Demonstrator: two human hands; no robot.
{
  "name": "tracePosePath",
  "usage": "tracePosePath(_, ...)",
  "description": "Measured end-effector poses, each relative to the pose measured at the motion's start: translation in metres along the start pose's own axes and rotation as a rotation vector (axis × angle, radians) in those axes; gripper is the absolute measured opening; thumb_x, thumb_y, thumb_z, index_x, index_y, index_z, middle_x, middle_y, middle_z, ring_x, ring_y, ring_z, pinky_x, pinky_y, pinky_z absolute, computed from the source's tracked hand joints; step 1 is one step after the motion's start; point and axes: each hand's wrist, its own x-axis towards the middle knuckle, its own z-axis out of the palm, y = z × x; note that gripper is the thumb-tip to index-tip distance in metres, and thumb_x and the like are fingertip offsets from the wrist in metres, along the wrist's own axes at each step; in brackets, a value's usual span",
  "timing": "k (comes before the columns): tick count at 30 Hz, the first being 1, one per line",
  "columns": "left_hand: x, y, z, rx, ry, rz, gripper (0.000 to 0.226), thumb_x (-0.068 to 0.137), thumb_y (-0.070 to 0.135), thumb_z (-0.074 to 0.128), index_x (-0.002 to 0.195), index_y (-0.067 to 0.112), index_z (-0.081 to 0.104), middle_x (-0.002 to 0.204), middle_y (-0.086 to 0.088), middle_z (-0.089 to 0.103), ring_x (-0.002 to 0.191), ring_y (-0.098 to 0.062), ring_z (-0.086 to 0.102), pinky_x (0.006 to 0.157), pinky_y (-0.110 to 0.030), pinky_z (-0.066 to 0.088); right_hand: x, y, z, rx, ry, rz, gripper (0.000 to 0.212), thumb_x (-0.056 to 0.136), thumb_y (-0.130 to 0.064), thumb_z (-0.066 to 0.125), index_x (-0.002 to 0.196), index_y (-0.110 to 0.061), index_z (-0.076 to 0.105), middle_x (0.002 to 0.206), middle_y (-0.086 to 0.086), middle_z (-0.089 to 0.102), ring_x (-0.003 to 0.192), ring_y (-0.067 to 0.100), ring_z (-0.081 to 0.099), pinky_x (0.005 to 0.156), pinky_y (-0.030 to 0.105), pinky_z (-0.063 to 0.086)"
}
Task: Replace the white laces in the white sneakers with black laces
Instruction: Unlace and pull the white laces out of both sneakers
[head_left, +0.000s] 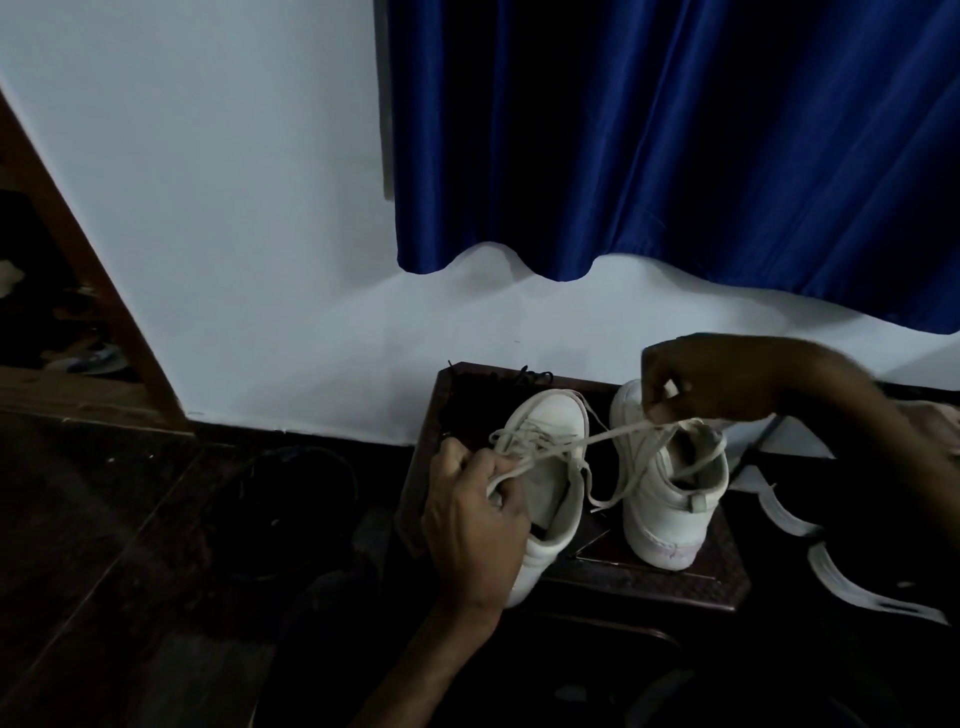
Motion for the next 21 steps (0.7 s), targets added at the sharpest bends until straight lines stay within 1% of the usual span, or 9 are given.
tracePosePath(2,-0.001,0.0,0.001,0.003,0.004,-0.002,0.019,0.064,0.006,0.076,0.068,0.022,0.067,0.078,0.008,0.053,0.073,-0.008,0.049,0.061,-0.001,0.03,0.003,-0.005,0.005,-0.012,0.135,0.037,0.004,0.088,-0.029,0.067,0.085,-0.027,0.067,0.099,-0.009,0.064,0.089,0.007,0.057,0.082,0.028,0.046)
tracePosePath(4,-0.001,-0.001,0.001,-0.018,0.008,-0.016,0.02,0.063,0.005,0.076,0.068,0.022,0.067,0.08,0.008,0.053,0.073,-0.006,0.048,0.062,-0.003,0.031,0.014,-0.026,0.019,0.062,0.283,-0.014,0.01,0.085,-0.03,0.071,0.09,-0.022,0.072,0.091,-0.008,0.064,0.09,0.011,0.06,0.076,0.026,0.049)
tracePosePath(6,-0.001,-0.001,0.001,-0.022,0.003,-0.007,0.021,0.064,0.005,0.077,0.07,0.022,0.068,0.081,0.009,0.053,0.072,-0.005,0.049,0.061,-0.007,0.031,0.025,-0.051,0.035,0.026,0.241,-0.091,0.015,0.085,-0.035,0.071,0.095,-0.024,0.074,0.089,-0.012,0.058,0.091,0.009,0.058,0.071,0.022,0.047)
tracePosePath(8,-0.002,-0.001,0.0,-0.028,-0.001,0.002,0.022,0.064,0.003,0.077,0.072,0.022,0.069,0.081,0.013,0.049,0.073,-0.005,0.049,0.063,-0.005,0.031,0.038,-0.065,0.052,-0.05,0.218,-0.099,0.021,0.086,-0.036,0.068,0.099,-0.022,0.075,0.099,-0.005,0.062,0.1,0.015,0.06,0.079,0.032,0.052)
tracePosePath(10,-0.003,-0.002,-0.001,-0.041,-0.003,-0.007,0.022,0.063,0.002,0.076,0.072,0.021,0.07,0.082,0.016,0.044,0.072,0.0,0.045,0.063,0.002,0.03,0.044,-0.071,0.062,-0.1,0.277,-0.067,0.022,0.086,-0.035,0.068,0.101,-0.02,0.074,0.106,0.003,0.064,0.105,0.022,0.061,0.083,0.035,0.053)
tracePosePath(12,-0.003,-0.003,-0.001,-0.02,-0.009,-0.012,0.022,0.063,0.002,0.077,0.071,0.02,0.069,0.081,0.012,0.048,0.071,-0.004,0.046,0.06,-0.004,0.03,0.044,-0.073,0.064,-0.145,0.335,-0.036,0.023,0.086,-0.037,0.067,0.102,-0.021,0.073,0.109,0.004,0.064,0.106,0.023,0.061,0.082,0.034,0.051)
tracePosePath(14,-0.003,-0.003,-0.001,-0.003,-0.009,-0.004,0.021,0.062,0.004,0.077,0.071,0.02,0.069,0.081,0.006,0.053,0.071,-0.009,0.05,0.061,-0.011,0.028,0.041,-0.071,0.061,-0.129,0.311,-0.032,0.022,0.085,-0.037,0.067,0.1,-0.023,0.074,0.108,0.003,0.067,0.105,0.022,0.062,0.082,0.033,0.053)
tracePosePath(18,-0.004,-0.004,-0.001,-0.023,0.0,-0.004,0.02,0.064,0.003,0.076,0.071,0.02,0.068,0.081,0.006,0.053,0.072,-0.01,0.052,0.062,-0.011,0.03,0.039,-0.072,0.058,0.004,0.218,-0.04,0.018,0.084,-0.034,0.068,0.094,-0.021,0.074,0.101,0.0,0.071,0.101,0.019,0.064,0.083,0.034,0.053)
tracePosePath(21,-0.005,-0.003,-0.003,-0.014,-0.004,0.023,0.021,0.064,0.002,0.077,0.07,0.02,0.067,0.08,0.005,0.053,0.07,-0.009,0.052,0.062,-0.011,0.03,0.028,-0.061,0.041,-0.07,0.136,-0.019,0.019,0.085,-0.034,0.068,0.092,-0.017,0.07,0.104,0.003,0.068,0.103,0.02,0.06,0.086,0.038,0.052)
